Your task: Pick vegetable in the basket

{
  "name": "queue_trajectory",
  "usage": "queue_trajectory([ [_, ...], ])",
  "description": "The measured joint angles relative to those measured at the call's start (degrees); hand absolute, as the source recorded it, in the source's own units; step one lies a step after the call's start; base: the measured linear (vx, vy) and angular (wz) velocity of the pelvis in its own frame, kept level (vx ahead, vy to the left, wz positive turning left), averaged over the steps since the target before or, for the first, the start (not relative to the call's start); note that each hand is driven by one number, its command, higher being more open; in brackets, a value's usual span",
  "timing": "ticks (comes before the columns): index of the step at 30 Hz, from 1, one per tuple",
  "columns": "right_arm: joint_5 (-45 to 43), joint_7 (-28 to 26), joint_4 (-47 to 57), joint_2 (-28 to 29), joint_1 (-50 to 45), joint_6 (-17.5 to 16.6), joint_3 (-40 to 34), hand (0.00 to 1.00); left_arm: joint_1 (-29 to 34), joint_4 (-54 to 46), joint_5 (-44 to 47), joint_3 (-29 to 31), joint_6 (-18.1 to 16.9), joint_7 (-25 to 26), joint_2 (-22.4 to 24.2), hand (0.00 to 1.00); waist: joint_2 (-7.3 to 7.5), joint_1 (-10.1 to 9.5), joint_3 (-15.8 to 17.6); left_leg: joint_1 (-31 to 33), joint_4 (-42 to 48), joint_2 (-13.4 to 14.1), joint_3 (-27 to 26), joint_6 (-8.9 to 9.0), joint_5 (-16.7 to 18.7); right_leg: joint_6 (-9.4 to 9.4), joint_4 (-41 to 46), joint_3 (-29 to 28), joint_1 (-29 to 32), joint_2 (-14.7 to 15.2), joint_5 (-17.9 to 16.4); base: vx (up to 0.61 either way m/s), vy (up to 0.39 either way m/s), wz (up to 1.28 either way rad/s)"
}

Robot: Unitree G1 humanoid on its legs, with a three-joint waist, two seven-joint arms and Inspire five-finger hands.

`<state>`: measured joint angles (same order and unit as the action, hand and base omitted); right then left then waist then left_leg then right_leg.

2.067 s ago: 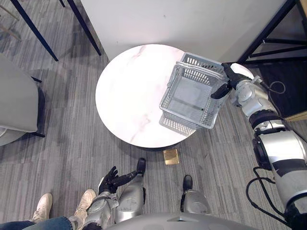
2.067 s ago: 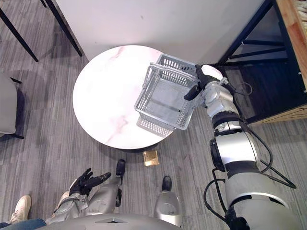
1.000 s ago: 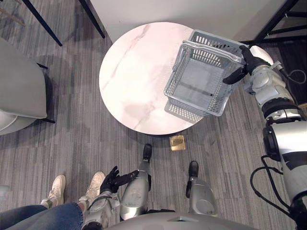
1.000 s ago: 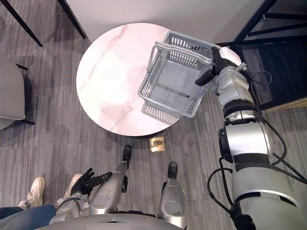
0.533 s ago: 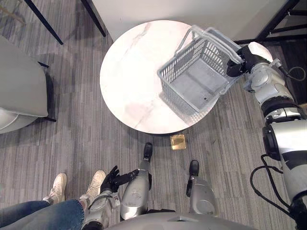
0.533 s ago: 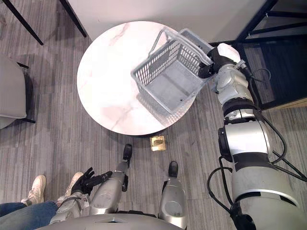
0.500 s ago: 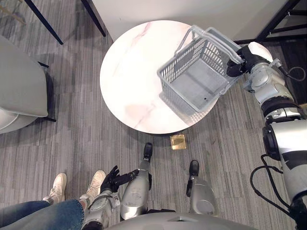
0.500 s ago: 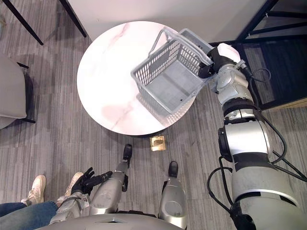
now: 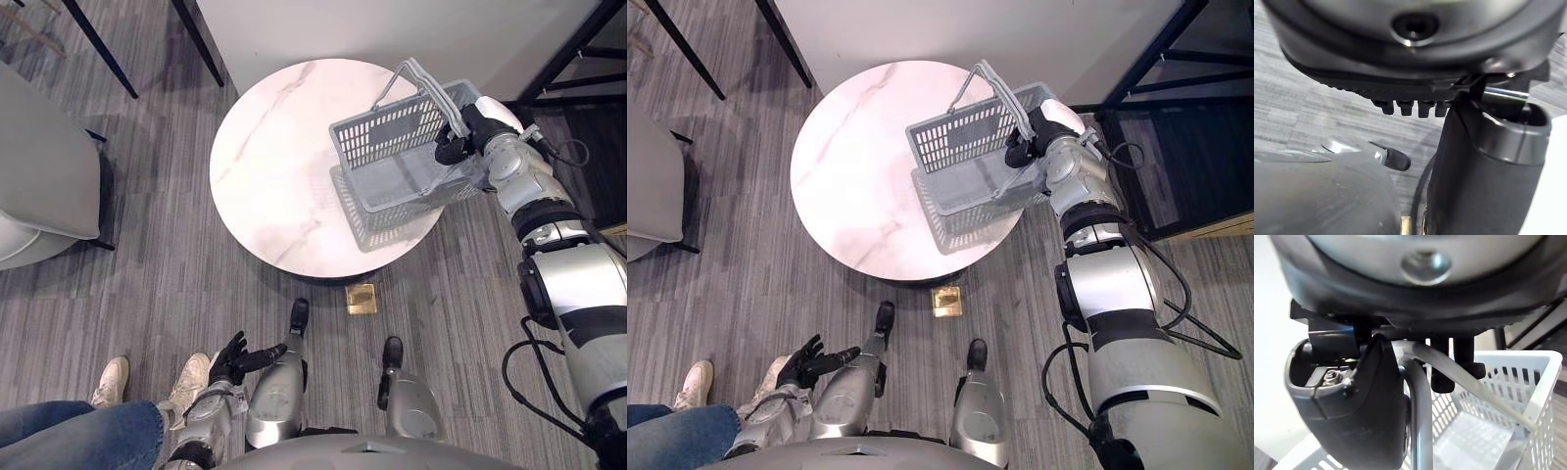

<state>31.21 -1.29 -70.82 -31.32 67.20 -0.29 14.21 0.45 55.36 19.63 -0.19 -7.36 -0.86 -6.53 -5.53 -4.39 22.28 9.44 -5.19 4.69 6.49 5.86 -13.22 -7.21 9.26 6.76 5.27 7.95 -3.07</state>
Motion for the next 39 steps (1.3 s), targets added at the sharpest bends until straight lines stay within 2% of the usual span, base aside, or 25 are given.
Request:
queue_trajectory([
  [8, -0.02, -1.76, 3.83, 1.47, -5.89, -0.05, 0.13, 0.00, 0.05, 0.45, -1.53, 0.55, 0.19, -0.75, -0.80, 1.00, 2.64, 0.03, -1.60, -1.43, 0.06, -0.36, 1.57, 0.09, 0.00, -0.03, -1.52, 2.00, -3.29, 0.22, 0.00, 0.00, -0.017, 0.12],
  [13, 0.06, -3.69, 7.43, 2.42, -10.61, -0.66, 2.35, 0.00, 0.13, 1.02, -2.29, 0.45, 0.37, -1.90, -0.91, 1.00, 4.08, 0.07, -3.99, -2.95, 0.01, -0.61, 1.69, 0.12, 0.23, -0.08, -2.38, 2.16, -5.27, 0.41, 0.01, 0.00, -0.013, 0.03],
  [16, -0.29, -4.84, 16.44, 2.39, -14.33, -0.63, 3.31, 0.00, 0.88, 1.49, -2.36, 0.63, 0.69, -2.29, -1.19, 1.00, 5.00, 1.33, -5.60, -3.41, 0.00, -0.53, 0.67, 0.01, 0.64, -0.27, -2.82, 0.80, -5.32, 0.36, 0.13, -0.02, -0.004, -0.17],
  [20, -5.60, -4.96, 33.32, 2.37, -25.26, -1.66, 3.39, 0.00, 2.57, 1.68, -2.74, 1.18, 1.15, -2.28, -1.22, 1.00, 6.59, 2.14, -9.28, -4.16, -0.01, -0.05, -3.28, 0.20, 2.12, -0.68, -4.07, -2.98, -4.21, 0.17, 0.42, 0.02, 0.001, -0.45],
  [21, -7.99, -4.98, 38.43, 2.36, -28.82, -1.79, 3.38, 0.00, 2.82, 2.10, -3.83, 1.25, 1.15, -2.29, -1.24, 1.00, 6.97, 3.18, -9.97, -4.50, -0.01, -0.07, -4.02, 0.10, 2.43, -1.19, -4.48, -3.99, -4.28, 0.19, 0.76, 0.05, -0.002, -0.44],
  [26, -14.76, -6.18, 54.01, 1.51, -42.89, -2.27, 3.18, 0.00, 3.96, 3.82, -4.54, 1.86, 1.19, -2.31, -1.20, 1.00, 8.42, 6.44, -12.53, -6.69, 0.00, -0.01, -8.00, -0.33, 3.78, -1.10, -4.53, -7.81, -4.18, 0.31, 1.02, 0.07, -0.007, -0.44],
  [31, -20.22, -8.64, 63.84, -2.14, -55.69, -3.02, 0.55, 0.00, 4.20, 5.32, -6.81, 2.25, 1.08, -2.39, -1.14, 1.00, 8.83, 8.06, -14.40, -8.29, 0.00, 0.11, -10.60, -0.07, 4.81, -1.14, -4.49, -10.55, -4.06, -0.10, 1.11, 0.05, -0.012, -0.28],
  [35, -20.93, -9.49, 67.94, -2.05, -63.30, -3.03, -2.06, 0.00, 4.56, 6.24, -6.85, 2.27, 1.08, -2.37, -1.10, 1.00, 8.70, 9.39, -15.02, -9.55, -0.01, 0.22, -12.51, -0.09, 5.37, -1.15, -4.42, -12.07, -4.25, -0.21, 1.10, 0.01, -0.019, -0.22],
  [39, -20.94, -9.49, 70.37, -0.95, -69.01, -3.03, -3.87, 0.00, 4.52, 7.41, -6.91, 2.25, 1.08, -2.34, -1.10, 1.00, 8.61, 9.94, -15.60, -10.56, -0.03, 0.25, -14.12, 0.19, 6.15, -1.21, -4.38, -13.74, -4.23, -0.27, 1.05, -0.03, -0.002, -0.24],
])
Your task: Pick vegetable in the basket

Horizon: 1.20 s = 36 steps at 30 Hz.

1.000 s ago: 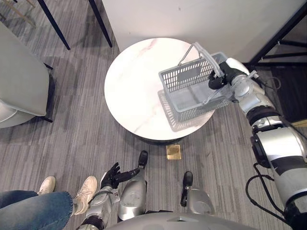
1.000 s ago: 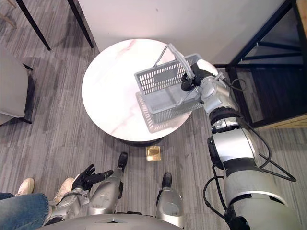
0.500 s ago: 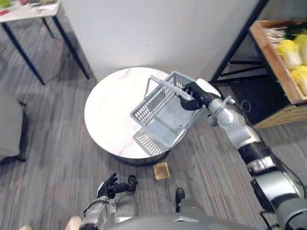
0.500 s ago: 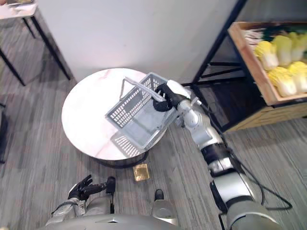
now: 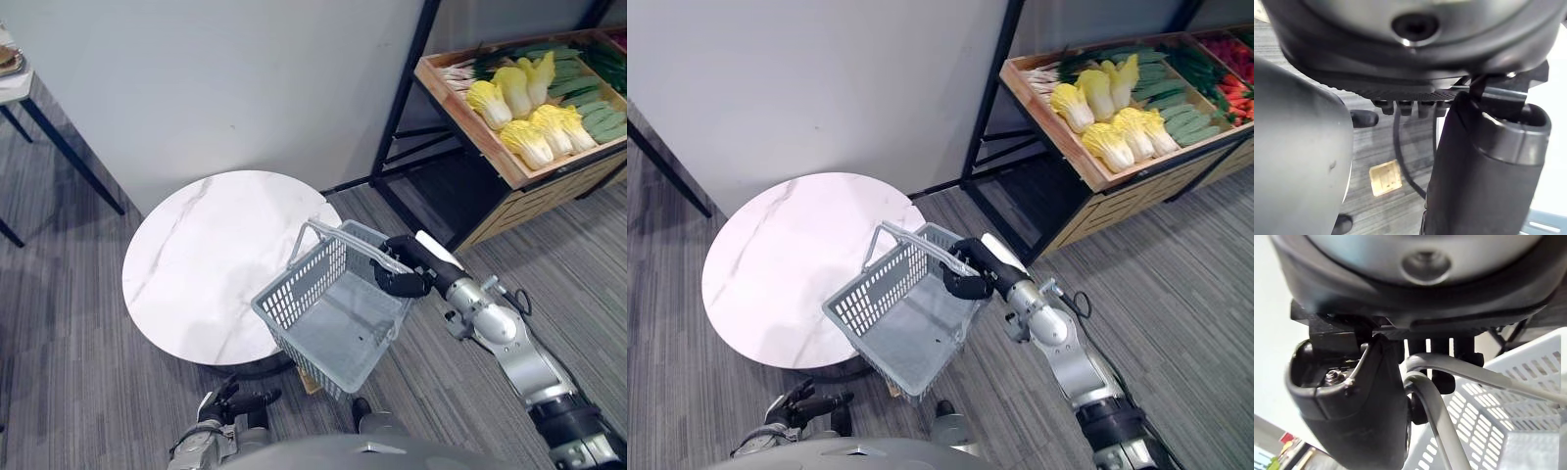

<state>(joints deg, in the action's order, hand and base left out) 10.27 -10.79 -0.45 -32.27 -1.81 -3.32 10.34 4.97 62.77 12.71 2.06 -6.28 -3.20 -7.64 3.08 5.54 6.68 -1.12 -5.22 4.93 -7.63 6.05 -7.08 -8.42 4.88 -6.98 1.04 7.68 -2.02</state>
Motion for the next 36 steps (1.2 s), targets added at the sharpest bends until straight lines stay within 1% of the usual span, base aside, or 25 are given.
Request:
queue_trajectory([
  [2, 0.00, 0.01, 0.87, 2.00, -2.97, 0.00, -1.81, 0.00, 0.07, 0.78, -0.30, 0.01, 0.00, 0.02, -0.03, 1.00, 0.01, 0.62, -0.71, -0.23, 0.00, -0.02, -0.44, 0.17, 0.18, -0.23, -0.05, -0.36, 0.01, -0.01, -0.18, -0.03, -0.005, -0.08],
  [3, 0.01, 0.03, 1.57, 3.32, -4.75, 0.00, -3.06, 0.00, 0.12, 1.30, -0.47, -0.01, 0.03, 0.04, -0.02, 1.00, -0.06, 0.94, -1.23, -0.38, -0.01, -0.05, -0.62, 0.12, 0.24, 0.00, -0.03, -0.50, 0.00, 0.00, -0.35, -0.03, -0.005, -0.06],
  [7, 0.05, 0.99, 4.14, 7.31, -9.07, 0.00, -6.73, 0.00, 0.13, 2.20, -0.54, -0.01, 0.06, 0.10, 0.11, 1.00, -0.31, 1.53, -1.77, -1.10, -0.01, -0.06, -1.59, 0.04, 0.39, 0.09, 0.00, -1.46, -0.10, -0.03, -0.40, -0.02, -0.003, -0.12],
  [9, 0.05, 2.25, 4.17, 10.76, -11.43, 0.00, -8.85, 0.00, 0.26, 2.78, -1.78, -0.02, 0.10, 0.15, 0.19, 1.00, -0.39, 2.29, -2.57, -1.36, -0.01, -0.09, -1.81, -0.02, 0.53, 0.13, -0.02, -1.66, -0.09, -0.03, -0.43, -0.01, -0.006, -0.04],
  [12, 0.12, 3.64, 4.17, 15.65, -15.25, 0.01, -11.09, 0.00, 0.59, 3.03, -2.19, -0.07, 0.11, 0.18, 0.39, 1.00, -0.67, 2.68, -3.29, -1.52, -0.01, -0.07, -2.11, 0.04, 0.66, 0.20, -0.02, -1.89, -0.16, -0.05, -0.47, 0.01, -0.007, -0.03],
  [15, 0.65, 4.27, 4.17, 17.65, -17.66, 0.03, -12.05, 0.00, 0.67, 3.04, -2.19, -0.16, 0.11, 0.22, 0.48, 1.00, -0.88, 2.75, -3.46, -1.56, -0.01, -0.09, -2.30, 0.04, 0.68, 0.21, 0.01, -2.10, -0.24, -0.05, -0.46, 0.01, -0.007, -0.02],
  [21, 2.29, 4.92, 4.17, 19.34, -18.98, 0.18, -12.82, 0.00, 0.71, 3.04, -2.25, -0.71, 0.10, 0.34, 0.46, 1.00, -0.93, 2.83, -3.49, -1.92, -0.01, -0.10, -2.75, 0.04, 0.75, 0.20, 0.06, -2.48, -0.32, -0.07, -0.46, 0.00, -0.005, -0.02],
  [25, 2.85, 5.42, 4.17, 21.21, -19.39, 0.18, -14.74, 0.00, 0.69, 3.00, -3.62, -0.77, 0.10, 0.59, 0.51, 1.00, -0.93, 2.83, -3.57, -2.25, -0.02, -0.15, -2.92, 0.00, 0.90, 0.23, 0.04, -2.66, -0.38, -0.04, -0.51, 0.00, -0.001, -0.01],
  [27, 2.88, 6.45, 4.17, 21.57, -19.73, 0.18, -14.89, 0.00, 0.65, 2.97, -4.13, -1.19, 0.09, 0.60, 0.53, 1.00, -0.98, 2.83, -3.60, -2.23, -0.02, -0.15, -2.92, -0.02, 0.95, 0.24, 0.03, -2.66, -0.39, -0.03, -0.52, 0.00, 0.000, 0.00],
  [36, 3.07, 7.29, 4.16, 23.80, -19.91, 0.21, -15.36, 0.00, 0.65, 2.86, -4.14, -1.39, 0.09, 0.74, 0.53, 1.00, -0.99, 2.79, -3.60, -2.44, -0.02, -0.15, -2.86, 0.11, 1.17, 0.39, -0.05, -2.59, -0.95, -0.03, -0.65, 0.00, 0.000, 0.00],
])
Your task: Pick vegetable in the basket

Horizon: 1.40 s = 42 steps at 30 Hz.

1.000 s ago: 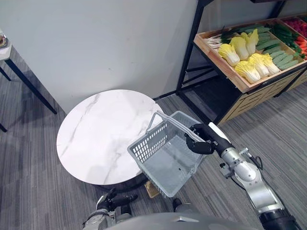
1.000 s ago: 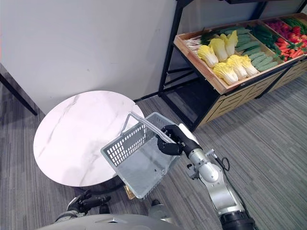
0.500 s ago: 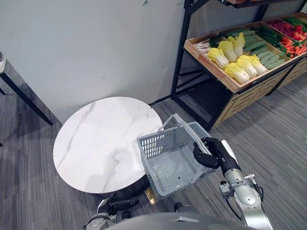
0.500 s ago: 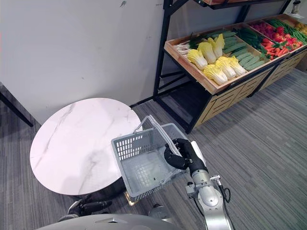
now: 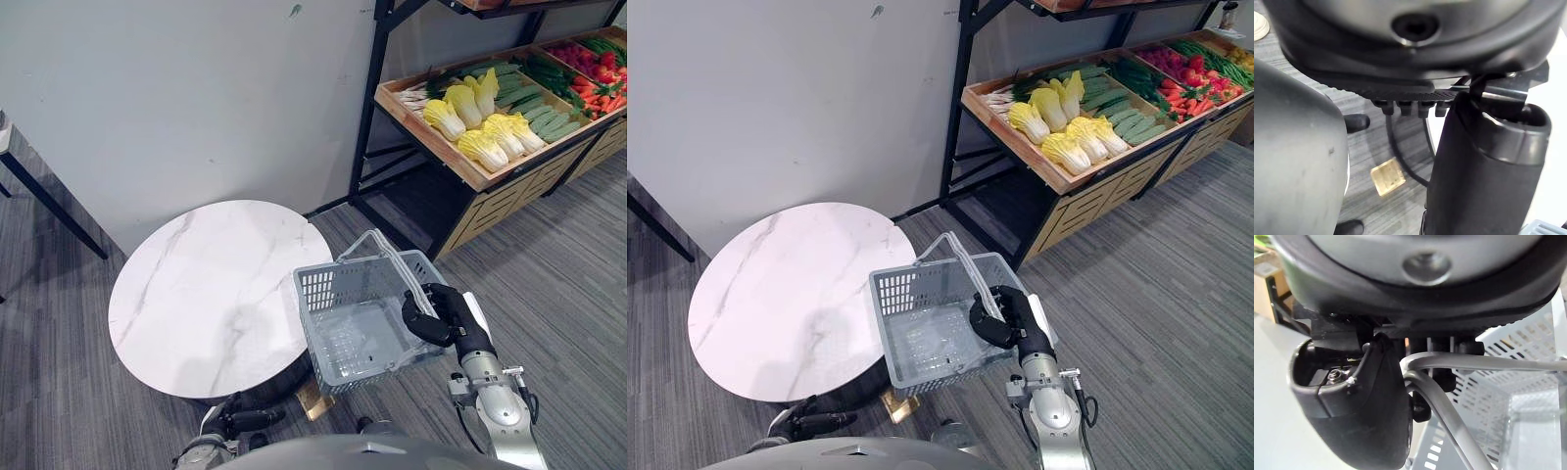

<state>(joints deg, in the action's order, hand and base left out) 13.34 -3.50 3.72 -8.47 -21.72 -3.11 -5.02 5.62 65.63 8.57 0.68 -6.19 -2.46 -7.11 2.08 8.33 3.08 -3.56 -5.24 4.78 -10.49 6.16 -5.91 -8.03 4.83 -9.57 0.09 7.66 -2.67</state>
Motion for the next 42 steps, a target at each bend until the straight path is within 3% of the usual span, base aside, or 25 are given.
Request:
queue_trajectory([
  [5, 0.00, -0.01, 0.00, 0.11, 0.00, 0.01, 0.14, 0.00, 0.00, -0.41, 0.02, -0.29, 0.00, 0.60, 0.00, 1.00, 0.18, -0.27, 0.09, -0.66, 0.03, 0.01, -0.65, -0.10, 0.33, 0.05, 0.23, -0.53, -0.13, -0.05, -0.20, 0.00, -0.002, -0.06],
  [10, 0.00, -0.10, -0.01, 0.62, 0.02, 0.05, 1.13, 0.00, 0.07, -1.00, 0.21, -0.13, -0.10, 1.61, -0.17, 1.00, 1.50, -1.54, 0.74, -4.35, 0.33, 0.84, -5.81, 0.45, 1.80, 0.12, 2.98, -5.93, 0.85, -1.38, -0.45, 0.00, -0.006, -0.55],
  [16, 0.00, 0.12, 0.07, 2.09, -2.01, 0.56, -2.99, 0.00, 0.46, -1.48, 0.17, 0.66, -0.11, 2.01, -0.57, 1.00, 3.29, -0.45, 2.02, -5.90, 6.65, 1.50, -9.16, 0.36, 6.88, 0.52, 4.29, -9.51, -0.83, -1.80, -1.46, 0.00, 0.008, -0.35],
  [28, 4.44, 2.02, 6.55, 5.62, -10.77, 2.83, -15.51, 0.00, 2.21, -3.06, -0.87, 4.67, -0.04, 2.63, 0.96, 1.00, 2.79, 1.47, 2.82, -6.93, 18.48, 3.55, -9.07, 0.44, 14.92, 1.61, 6.41, -9.05, -6.14, -1.87, -4.50, 0.01, 0.022, 0.00],
  [31, 4.42, 2.92, 11.03, 9.14, -14.17, 2.84, -17.42, 0.00, 2.93, -5.14, -2.07, 5.12, -0.02, 2.75, 1.84, 1.00, 1.67, 1.77, 3.20, -4.34, 27.31, 7.58, -11.29, 0.61, 19.19, 1.73, 7.10, -9.84, -5.54, -3.49, -4.49, -0.01, 0.069, -0.28],
  [32, 4.42, 2.93, 12.35, 9.69, -14.93, 2.85, -17.26, 0.00, 3.06, -5.61, -2.39, 5.33, -0.05, 2.80, 2.36, 1.00, 0.64, 1.71, 3.45, -2.79, 32.09, 10.49, -12.58, 0.74, 21.95, 1.48, 7.79, -11.34, -4.77, -5.40, -4.24, -0.05, 0.087, -0.59],
  [34, 4.41, 2.93, 13.09, 10.22, -15.26, 2.83, -16.57, 0.00, 2.93, -5.80, -2.63, 5.25, -0.13, 3.14, 2.49, 1.00, -0.07, 1.64, 3.71, -2.03, 36.42, 14.05, -15.33, 0.93, 24.92, 0.72, 8.42, -13.75, -3.47, -7.92, -2.59, -0.05, 0.140, -1.01],
  [36, 4.39, 3.27, 13.07, 10.94, -14.95, 2.84, -15.91, 0.00, 2.53, -6.18, -3.62, 5.18, -0.17, 3.88, 2.49, 1.00, -0.73, 1.19, 4.27, -1.83, 38.74, 16.97, -19.16, 0.55, 26.23, 1.48, 9.70, -11.42, -0.75, -9.81, 0.57, -0.05, 0.098, -1.12],
  [37, 4.39, 3.89, 13.06, 11.56, -14.97, 2.84, -15.71, 0.00, 1.14, -6.08, -4.51, 5.11, 0.10, 4.24, 2.47, 1.00, -1.33, 1.36, 5.05, -2.00, 39.17, 17.89, -20.85, -0.04, 26.18, 3.25, 9.22, -5.88, 0.27, -9.22, 2.26, -0.11, 0.035, -0.88],
  [38, 4.41, 4.35, 13.06, 11.92, -15.09, 2.86, -15.71, 0.00, 0.51, -6.01, -4.64, 4.72, 0.26, 4.26, 2.22, 1.00, -1.01, 1.30, 5.54, -1.97, 38.95, 18.11, -23.13, -1.00, 25.63, 5.43, 10.08, 1.69, 1.48, -6.99, 1.37, -0.10, 0.021, -0.78],
  [39, 4.41, 4.53, 13.06, 11.91, -14.87, 2.86, -15.72, 0.00, 0.07, -5.93, -4.62, 4.69, 0.29, 4.29, 2.13, 1.00, -0.87, 1.32, 6.09, -2.02, 38.97, 18.09, -24.04, -1.21, 25.56, 6.78, 13.38, 5.69, 2.70, -5.29, 0.08, -0.06, 0.056, -0.63],
  [40, 4.41, 5.23, 12.97, 11.94, -14.74, 2.94, -15.86, 0.00, -0.89, -4.98, -4.43, 4.60, 0.50, 4.45, 1.94, 1.00, -0.76, 1.56, 6.80, -2.02, 38.82, 17.81, -25.53, -1.78, 25.21, 7.97, 21.43, 12.32, 4.45, -1.26, -2.31, -0.05, 0.072, -0.52],
  [41, 4.40, 5.65, 12.88, 11.88, -14.18, 3.04, -16.27, 0.00, -1.15, -4.50, -4.12, 4.43, 1.07, 4.56, 1.73, 1.00, -0.72, 1.64, 6.84, -2.00, 38.47, 17.57, -26.79, -2.02, 24.58, 8.46, 29.63, 15.82, 5.36, 2.61, -4.64, -0.06, 0.072, -0.48],
  [42, 4.40, 5.87, 12.72, 11.76, -13.64, 3.05, -16.42, 0.00, -1.19, -4.45, -3.91, 4.39, 1.17, 4.70, 1.67, 1.00, -0.65, 1.65, 6.87, -2.03, 38.26, 17.46, -27.35, -1.89, 24.29, 9.30, 33.11, 16.86, 5.43, 4.39, -5.61, -0.08, -0.006, -0.58],
])
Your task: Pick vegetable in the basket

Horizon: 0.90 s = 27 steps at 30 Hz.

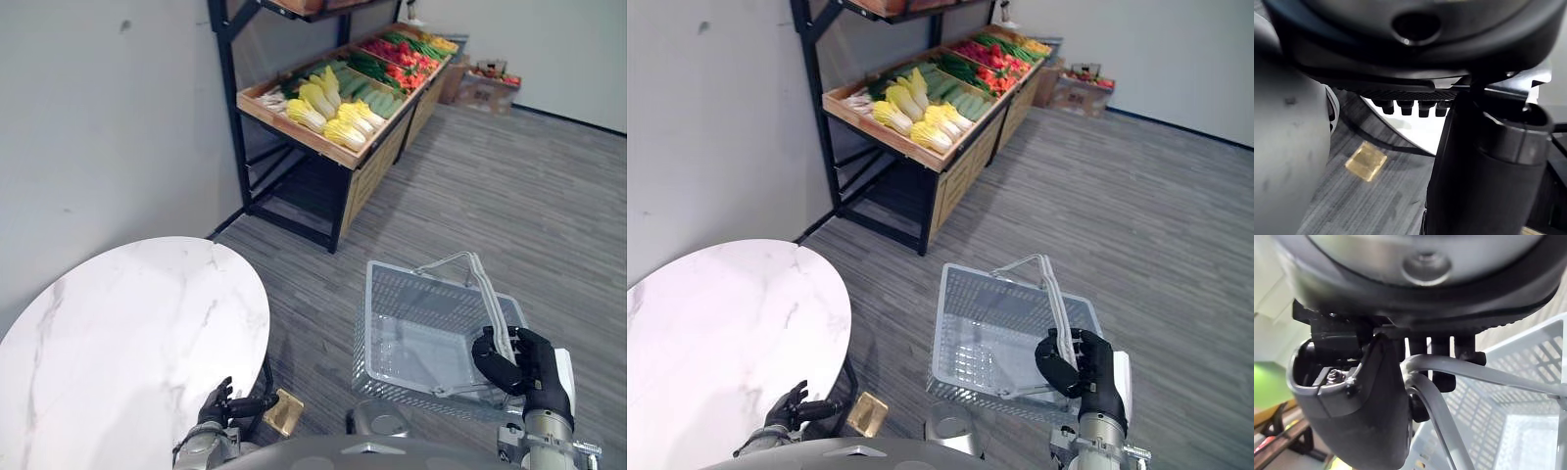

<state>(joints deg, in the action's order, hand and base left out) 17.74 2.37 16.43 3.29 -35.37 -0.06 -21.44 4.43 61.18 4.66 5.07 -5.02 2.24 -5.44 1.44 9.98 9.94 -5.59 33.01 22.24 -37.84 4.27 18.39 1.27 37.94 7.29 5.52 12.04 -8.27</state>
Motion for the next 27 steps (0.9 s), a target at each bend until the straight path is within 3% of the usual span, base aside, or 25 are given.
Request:
queue_trajectory([
  [1, 0.00, 0.11, -0.37, -0.70, 1.31, 0.08, 0.05, 0.00, 0.01, -0.08, 0.29, -0.04, 0.00, 0.27, -0.08, 1.00, 0.27, -0.24, -0.08, 0.02, -0.18, -0.02, -1.49, 0.37, -0.80, 1.03, 5.09, 1.67, -0.08, 3.01, -1.37, -0.10, -0.095, -0.77],
  [2, 0.00, 0.10, -0.96, -1.92, 3.49, 0.19, 0.66, 0.00, -0.37, -0.31, 0.31, -0.03, 0.02, 0.29, -0.54, 1.00, 1.36, -0.41, 0.11, 0.12, 0.02, 0.18, -3.17, 0.69, -1.40, 0.11, 5.44, 4.14, 0.74, 4.69, -1.55, -0.12, -0.135, -0.81],
  [3, 0.01, 0.08, -1.64, -3.12, 4.93, 0.49, 1.06, 0.00, -0.82, -0.11, 0.32, 0.19, 0.29, 0.35, -0.65, 1.00, 1.24, -0.35, 0.61, 0.33, -0.13, 0.15, -3.74, 0.80, -1.75, -0.55, 4.58, 5.91, 1.26, 3.80, -1.08, -0.15, -0.118, -0.95],
  [4, 0.00, 0.08, -3.95, -5.70, 7.77, 0.72, 2.00, 0.00, -1.25, 0.23, 0.30, 0.28, 0.42, 0.02, -0.08, 1.00, 0.40, -0.65, 0.23, 1.66, -2.38, -1.46, -3.98, 0.90, -1.74, -1.24, -1.61, 5.37, 1.61, 1.72, -0.53, -0.22, -0.025, -1.04],
  [5, -0.01, 0.05, -5.81, -7.15, 10.11, 0.73, 2.05, 0.00, -0.85, 0.57, 0.35, 0.36, 0.31, -0.02, 0.83, 1.00, -1.54, -2.17, -0.84, 3.19, -6.64, -1.97, -3.72, -0.19, -3.48, -3.41, -10.16, 4.08, 0.08, -0.76, -0.35, -0.24, -0.049, -1.64],
  [6, -0.03, -0.05, -6.19, -6.87, 12.66, 0.78, 2.24, 0.00, -1.39, 0.94, 0.96, 1.13, -0.41, 0.04, 1.28, 1.00, -1.15, -4.32, -0.98, 3.49, -7.72, -1.78, -7.21, 0.44, -5.70, -1.92, -3.77, 6.97, 1.34, 0.65, -3.94, -0.19, -0.068, -1.29],
  [7, -0.10, 0.06, -6.19, -6.93, 12.95, 0.75, 2.92, 0.00, -1.76, 0.31, 1.62, 1.65, -0.31, 0.34, 0.67, 1.00, 0.85, -4.26, -1.19, 4.21, -7.62, -2.59, -8.10, 0.45, -6.87, -5.77, -5.75, 9.22, -1.41, 2.45, -7.06, -0.12, -0.230, -1.03],
  [8, -0.13, 0.01, -7.37, -8.92, 14.73, 0.79, 3.71, 0.00, -2.44, 0.05, 2.15, 2.99, 0.07, 0.97, 0.26, 1.00, 0.62, -4.20, -0.56, 5.03, -6.48, -1.21, -9.08, 0.48, -7.46, -5.98, -12.67, 10.78, -3.24, 0.39, -7.68, -0.07, -0.184, -0.37],
  [9, -0.12, -0.04, -8.03, -10.19, 15.26, 0.96, 4.14, 0.00, -2.41, 0.15, 2.24, 3.50, 0.12, 1.02, 0.72, 1.00, -0.57, -4.13, -0.54, 5.51, -6.47, 0.19, -9.45, 0.08, -8.12, -5.02, -14.51, 10.96, -3.47, -1.38, -5.18, -0.04, -0.163, -0.43],
  [10, -0.13, -0.18, -8.20, -11.51, 15.08, 0.97, 4.76, 0.00, -1.98, -0.02, 2.34, 4.25, -0.09, 1.03, 1.31, 1.00, -0.76, -4.44, -0.81, 5.64, -7.36, 1.05, -10.54, -0.92, -9.14, -4.61, -17.36, 10.91, -3.68, -2.81, -3.35, 0.00, -0.045, -0.40],
  [11, -0.14, -0.23, -8.00, -12.78, 15.14, 0.96, 5.71, 0.00, -1.79, -0.32, 2.70, 4.62, -0.21, 1.24, 1.71, 1.00, -1.23, -4.88, -1.26, 5.08, -8.75, 1.26, -11.89, -0.65, -10.03, -4.57, -19.52, 10.65, -3.94, -3.70, -3.03, -0.01, -0.065, -0.39],
  [16, -1.30, -1.28, -7.94, -14.86, 14.42, 0.95, 7.46, 0.00, -1.71, -0.75, 3.96, 5.07, -0.18, 1.61, 2.22, 1.00, -1.48, -4.95, -1.09, 4.61, -11.20, 3.14, -12.65, -0.29, -13.00, -3.99, -29.89, 11.33, -7.99, -8.06, 2.48, -0.02, -0.082, -0.10],
  [20, -2.51, -1.48, -6.29, -14.96, 12.52, 0.90, 7.45, 0.00, -1.14, -0.86, 3.91, 4.81, -0.14, 1.52, 2.31, 1.00, -1.44, -4.65, -0.75, 1.81, -11.56, 3.23, -12.36, -0.40, -13.39, -4.06, -35.39, 11.75, -13.67, -9.15, 4.41, 0.01, -0.044, 0.06],
  [24, -2.74, -1.47, -4.08, -14.95, 11.48, 0.61, 7.29, 0.00, -0.45, -1.10, 3.86, 4.20, -0.17, 1.38, 2.54, 1.00, -1.79, -3.69, -0.84, 1.05, -13.45, 1.85, -11.54, 0.08, -13.93, -4.35, -37.09, 11.65, -14.78, -8.95, 5.17, 0.01, -0.001, 0.05],
  [26, -3.33, -1.47, -3.64, -14.96, 11.48, 0.52, 7.17, 0.00, -0.50, -1.11, 3.87, 3.86, -0.12, 1.33, 2.59, 1.00, -1.79, -3.52, -0.64, 1.04, -14.52, 0.13, -6.80, -0.42, -14.55, -4.41, -37.16, 10.62, -14.57, -8.75, 5.23, -0.02, 0.008, -0.17],
  [27, -3.50, -1.45, -3.62, -14.94, 11.50, 0.40, 7.29, 0.00, -0.43, -1.10, 3.89, 3.62, -0.20, 1.35, 2.49, 1.00, -1.95, -3.67, -0.51, 1.05, -14.20, -0.89, -1.29, -0.55, -14.97, -4.08, -36.98, 9.25, -14.75, -8.35, 4.98, 0.00, 0.008, -0.31],
])
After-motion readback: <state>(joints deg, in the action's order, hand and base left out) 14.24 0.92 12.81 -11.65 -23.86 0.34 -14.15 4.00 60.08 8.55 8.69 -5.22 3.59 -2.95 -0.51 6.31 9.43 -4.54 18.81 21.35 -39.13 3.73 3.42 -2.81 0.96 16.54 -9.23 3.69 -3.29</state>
